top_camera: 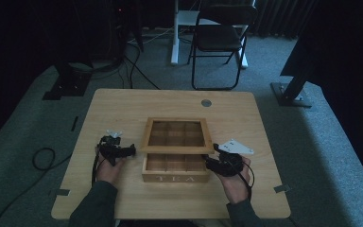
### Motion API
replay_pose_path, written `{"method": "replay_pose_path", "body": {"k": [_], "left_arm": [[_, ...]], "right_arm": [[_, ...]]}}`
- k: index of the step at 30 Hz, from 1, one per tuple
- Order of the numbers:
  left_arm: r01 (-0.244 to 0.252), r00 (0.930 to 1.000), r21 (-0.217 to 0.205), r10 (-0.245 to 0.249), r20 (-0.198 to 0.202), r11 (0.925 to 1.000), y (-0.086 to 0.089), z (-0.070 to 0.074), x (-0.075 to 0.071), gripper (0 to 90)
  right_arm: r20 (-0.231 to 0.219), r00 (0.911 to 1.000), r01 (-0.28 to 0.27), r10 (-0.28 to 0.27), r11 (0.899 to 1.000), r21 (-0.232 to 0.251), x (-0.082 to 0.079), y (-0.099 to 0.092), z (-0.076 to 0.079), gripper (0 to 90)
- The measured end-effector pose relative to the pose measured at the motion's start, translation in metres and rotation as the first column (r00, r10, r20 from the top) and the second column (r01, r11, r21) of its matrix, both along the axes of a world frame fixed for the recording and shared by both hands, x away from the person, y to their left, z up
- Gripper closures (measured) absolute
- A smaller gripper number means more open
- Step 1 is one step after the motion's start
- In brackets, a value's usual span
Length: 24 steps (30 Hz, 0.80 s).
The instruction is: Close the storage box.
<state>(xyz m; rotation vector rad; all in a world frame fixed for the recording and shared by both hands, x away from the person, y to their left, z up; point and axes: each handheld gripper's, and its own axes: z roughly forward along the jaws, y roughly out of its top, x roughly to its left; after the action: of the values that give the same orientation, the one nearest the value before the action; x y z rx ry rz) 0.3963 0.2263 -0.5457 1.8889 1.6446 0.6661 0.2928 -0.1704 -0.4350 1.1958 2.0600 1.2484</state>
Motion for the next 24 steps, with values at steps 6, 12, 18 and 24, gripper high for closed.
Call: {"method": "replay_pose_path", "body": {"k": [6,12,18,24], "left_arm": [[0.001,1.0000,0.000,-0.001,0.001,1.0000,0.000,0.000,0.000,1.6],[0.000,1.0000,-0.001,0.000,0.001,1.0000,0.000,0.000,0.000,1.6],[0.001,1.0000,0.000,-0.001,-0.001,1.0000,0.000,0.000,0.000,1.6],[0.001,1.0000,0.001,-0.001,-0.001,1.0000,0.000,0.000,0.000,1.6]], "right_arm": [[-0.007,1.0000,-0.006,0.006,1.000,0.009,-0.003,0.000,-0.005,45.9],[-0.014,0.9998,-0.015,0.015,1.000,0.009,-0.005,0.000,-0.010,46.7],[-0.028,0.9993,-0.022,0.022,1.000,0.003,-0.010,0.001,-0.018,46.8],[-0.043,0.9984,-0.036,0.036,0.999,-0.005,-0.013,0.002,-0.026,46.9]]}}
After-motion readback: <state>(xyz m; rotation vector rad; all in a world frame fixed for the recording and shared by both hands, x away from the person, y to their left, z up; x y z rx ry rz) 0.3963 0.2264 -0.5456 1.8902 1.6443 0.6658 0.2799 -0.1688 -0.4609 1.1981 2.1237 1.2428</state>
